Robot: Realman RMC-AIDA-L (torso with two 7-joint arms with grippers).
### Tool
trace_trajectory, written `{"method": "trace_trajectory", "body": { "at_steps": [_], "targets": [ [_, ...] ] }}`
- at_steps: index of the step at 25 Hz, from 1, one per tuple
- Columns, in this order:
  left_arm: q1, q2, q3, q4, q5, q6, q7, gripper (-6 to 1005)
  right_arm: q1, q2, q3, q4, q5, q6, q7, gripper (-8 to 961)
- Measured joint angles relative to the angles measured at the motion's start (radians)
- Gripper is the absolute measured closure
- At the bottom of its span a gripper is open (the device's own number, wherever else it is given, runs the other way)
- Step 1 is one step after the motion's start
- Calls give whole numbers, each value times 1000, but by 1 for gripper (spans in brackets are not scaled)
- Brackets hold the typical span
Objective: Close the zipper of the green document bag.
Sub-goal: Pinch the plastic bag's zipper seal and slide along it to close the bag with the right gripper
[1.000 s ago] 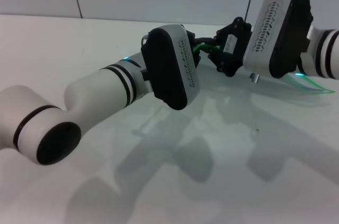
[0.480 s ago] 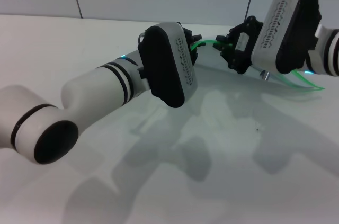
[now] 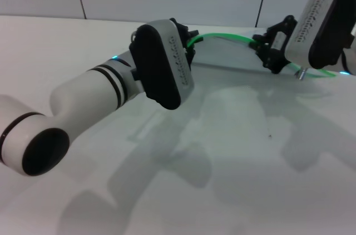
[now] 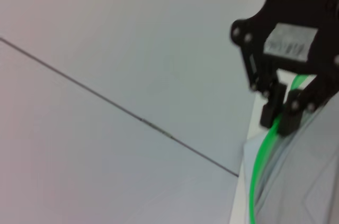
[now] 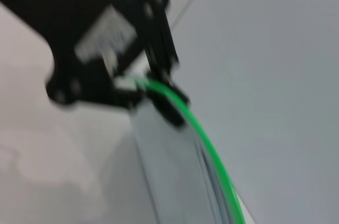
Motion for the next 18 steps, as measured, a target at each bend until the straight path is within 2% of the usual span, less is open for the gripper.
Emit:
{"method": "trace_trajectory", "body": {
  "at_steps": [12, 18],
  "targets": [
    [93, -1, -58, 74, 0, 2, 43, 946, 11, -1, 84, 68, -32, -32, -4, 871],
    [121, -4, -82, 97, 0, 3, 57, 947, 10, -1, 166, 92, -72, -40, -5, 872]
  ]
}}
